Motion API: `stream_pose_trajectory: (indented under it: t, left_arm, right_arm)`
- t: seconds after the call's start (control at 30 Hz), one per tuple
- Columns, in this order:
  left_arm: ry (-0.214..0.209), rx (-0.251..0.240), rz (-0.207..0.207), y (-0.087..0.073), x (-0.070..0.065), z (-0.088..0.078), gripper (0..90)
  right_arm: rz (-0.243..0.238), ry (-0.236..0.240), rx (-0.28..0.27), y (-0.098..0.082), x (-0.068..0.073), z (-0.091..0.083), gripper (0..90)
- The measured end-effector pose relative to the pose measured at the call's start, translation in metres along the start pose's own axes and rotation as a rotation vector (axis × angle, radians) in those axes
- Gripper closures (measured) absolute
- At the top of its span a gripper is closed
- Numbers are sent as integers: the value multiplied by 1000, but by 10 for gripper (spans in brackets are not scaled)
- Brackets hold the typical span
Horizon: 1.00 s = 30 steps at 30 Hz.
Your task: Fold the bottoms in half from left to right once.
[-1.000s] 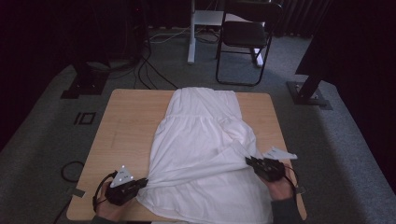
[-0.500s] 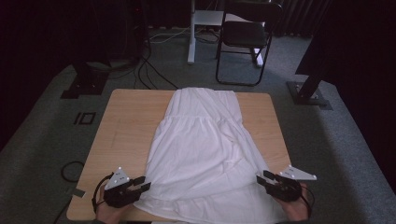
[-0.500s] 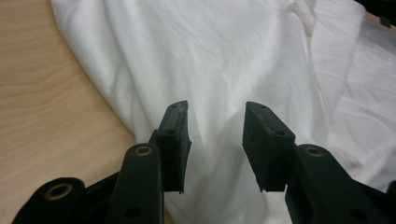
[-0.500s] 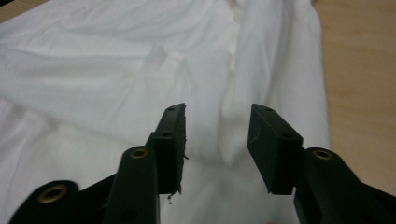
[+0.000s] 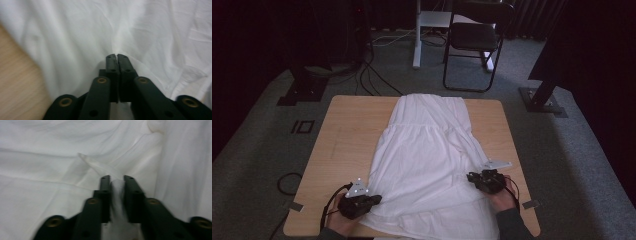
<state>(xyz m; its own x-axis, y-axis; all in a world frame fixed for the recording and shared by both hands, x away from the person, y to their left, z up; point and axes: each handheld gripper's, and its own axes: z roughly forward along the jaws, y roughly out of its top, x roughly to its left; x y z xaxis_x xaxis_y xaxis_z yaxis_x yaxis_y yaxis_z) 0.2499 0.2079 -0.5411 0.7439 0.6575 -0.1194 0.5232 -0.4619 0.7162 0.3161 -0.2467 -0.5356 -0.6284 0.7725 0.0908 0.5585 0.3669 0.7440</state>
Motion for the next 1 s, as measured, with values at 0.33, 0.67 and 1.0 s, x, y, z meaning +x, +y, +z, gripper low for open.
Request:
stream_pose_trajectory:
  t: [0.33, 0.67, 1.0]
  left_arm:
    - [-10, 9, -10, -9, -12, -9, 894]
    - [-39, 19, -10, -13, -18, -8, 820]
    - [23, 61, -13, -11, -9, 4, 764]
  right_arm:
    - [35, 52, -142, -57, 11, -100, 830]
    - [110, 59, -195, -83, 5, -116, 509]
    - [-4, 39, -51, -46, 8, -39, 523]
